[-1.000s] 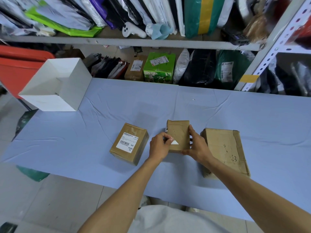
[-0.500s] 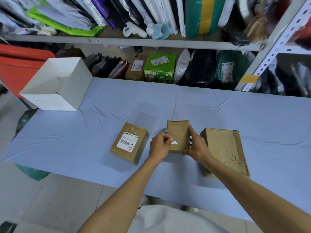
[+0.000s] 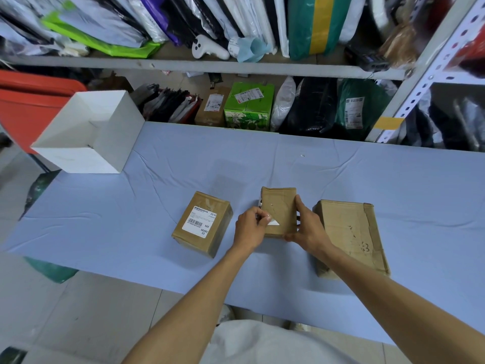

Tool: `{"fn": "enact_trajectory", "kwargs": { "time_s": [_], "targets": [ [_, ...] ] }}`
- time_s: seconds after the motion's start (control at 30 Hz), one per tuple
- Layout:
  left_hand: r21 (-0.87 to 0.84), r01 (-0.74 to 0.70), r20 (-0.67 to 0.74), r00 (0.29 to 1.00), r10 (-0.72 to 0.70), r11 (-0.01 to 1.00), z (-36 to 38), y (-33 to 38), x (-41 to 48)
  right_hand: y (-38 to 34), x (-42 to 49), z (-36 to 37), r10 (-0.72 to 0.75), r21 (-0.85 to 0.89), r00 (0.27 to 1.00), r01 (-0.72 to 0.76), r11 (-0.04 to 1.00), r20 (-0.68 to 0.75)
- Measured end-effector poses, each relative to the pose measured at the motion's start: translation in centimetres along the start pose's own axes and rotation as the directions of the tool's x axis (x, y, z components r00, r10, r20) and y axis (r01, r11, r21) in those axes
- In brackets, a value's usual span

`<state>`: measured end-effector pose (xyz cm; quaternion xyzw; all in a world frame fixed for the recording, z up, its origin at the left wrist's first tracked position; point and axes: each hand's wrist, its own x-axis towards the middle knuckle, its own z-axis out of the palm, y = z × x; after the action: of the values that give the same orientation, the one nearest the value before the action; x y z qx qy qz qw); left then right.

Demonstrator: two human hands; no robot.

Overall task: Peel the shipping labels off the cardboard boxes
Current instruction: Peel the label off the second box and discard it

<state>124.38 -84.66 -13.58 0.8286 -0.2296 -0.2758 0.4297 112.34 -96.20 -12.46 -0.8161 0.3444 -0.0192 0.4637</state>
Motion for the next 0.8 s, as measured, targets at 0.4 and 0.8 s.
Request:
{"fn": "enact_trajectory", "kwargs": {
  "time_s": [0.4, 0.8],
  "targets": [
    [-0.001, 0.011, -0.011, 1.000, -0.011, 1.000, 0.07, 0.04, -0.03, 0.25, 0.31, 0.07, 0.009, 0.019, 1.000, -0.009, 1.000, 0.003],
    [0.005, 0.012, 0.005, 1.000, -0.012, 1.000, 0.07, 0.08, -0.10, 0.62, 0.49, 0.20, 0.005, 0.037, 1.000, -0.006, 0.999, 0.009]
  ]
}}
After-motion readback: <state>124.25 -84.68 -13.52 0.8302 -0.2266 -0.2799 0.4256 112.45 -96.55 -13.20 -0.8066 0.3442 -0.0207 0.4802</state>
